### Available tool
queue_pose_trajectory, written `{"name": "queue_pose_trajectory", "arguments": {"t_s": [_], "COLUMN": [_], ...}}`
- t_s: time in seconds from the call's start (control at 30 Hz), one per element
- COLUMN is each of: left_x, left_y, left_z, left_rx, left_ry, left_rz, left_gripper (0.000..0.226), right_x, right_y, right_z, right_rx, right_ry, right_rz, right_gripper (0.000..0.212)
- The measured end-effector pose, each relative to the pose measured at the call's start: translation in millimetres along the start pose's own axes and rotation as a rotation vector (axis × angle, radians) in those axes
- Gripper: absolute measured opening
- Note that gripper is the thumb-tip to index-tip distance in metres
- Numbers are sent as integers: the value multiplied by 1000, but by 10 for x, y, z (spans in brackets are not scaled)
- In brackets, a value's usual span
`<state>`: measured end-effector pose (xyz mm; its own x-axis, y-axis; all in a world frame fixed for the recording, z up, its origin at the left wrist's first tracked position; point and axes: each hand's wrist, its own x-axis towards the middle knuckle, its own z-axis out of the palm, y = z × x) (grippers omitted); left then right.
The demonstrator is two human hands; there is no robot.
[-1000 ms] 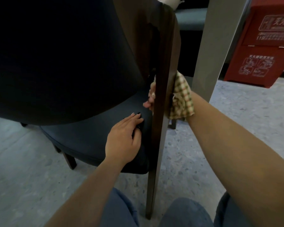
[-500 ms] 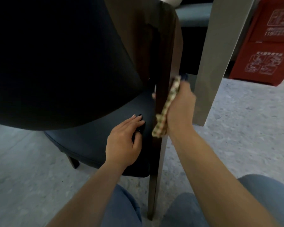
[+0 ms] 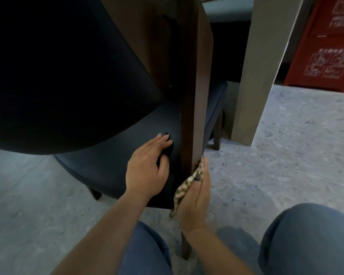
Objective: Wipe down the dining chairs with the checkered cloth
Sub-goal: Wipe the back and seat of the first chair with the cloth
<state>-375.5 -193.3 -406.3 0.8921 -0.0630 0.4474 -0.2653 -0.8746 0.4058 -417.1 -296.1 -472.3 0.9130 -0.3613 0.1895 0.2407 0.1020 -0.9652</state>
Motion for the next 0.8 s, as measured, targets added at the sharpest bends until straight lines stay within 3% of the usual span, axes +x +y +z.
{"name": "queue_pose_trajectory", "arguments": {"t_s": [0.27,0.37,0.53,0.63,0.73,0.8], "left_x": [-9,-15,-1,1,-7,-4], "left_y": [-35,-1,21,22,69,52], "left_z": [26,0,-36,-41,-63,-73], "left_rx": [-24,-9,-14,-2,21,22], "left_ry": [25,-2,4,17,73,12], "left_rz": [27,30,3,13,28,-36], "left_gripper": [35,42,45,41,14,23], "right_x": [836,1156,1285,1228,1001,887], "right_y": [-917,-1393,-1783,-1921,-2229,-2486], "right_z": [229,356,470,500,641,748], "right_rx": [-33,-32,-42,10,168,204], "right_ry": [11,26,73,8,-154,-224], "right_rz": [-301,-372,-731,-840,-856,-896], "right_gripper": [52,58,44,39,41,40]}}
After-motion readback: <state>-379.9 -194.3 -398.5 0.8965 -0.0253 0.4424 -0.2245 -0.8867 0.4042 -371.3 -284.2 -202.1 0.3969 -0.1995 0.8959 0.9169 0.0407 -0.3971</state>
